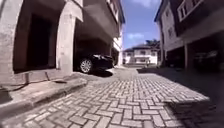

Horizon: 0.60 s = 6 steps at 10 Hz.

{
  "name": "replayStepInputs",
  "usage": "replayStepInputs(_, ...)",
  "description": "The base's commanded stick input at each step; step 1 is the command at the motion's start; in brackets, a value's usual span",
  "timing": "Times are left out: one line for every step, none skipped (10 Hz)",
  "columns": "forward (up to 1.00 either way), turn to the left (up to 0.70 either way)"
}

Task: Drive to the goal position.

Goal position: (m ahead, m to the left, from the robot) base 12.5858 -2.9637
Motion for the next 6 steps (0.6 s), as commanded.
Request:
replayStepInputs(0.50,-0.50)
replayStepInputs(0.50,-0.50)
replayStepInputs(0.50,-0.50)
replayStepInputs(0.50,-0.50)
replayStepInputs(0.50,-0.50)
replayStepInputs(0.50,0.00)
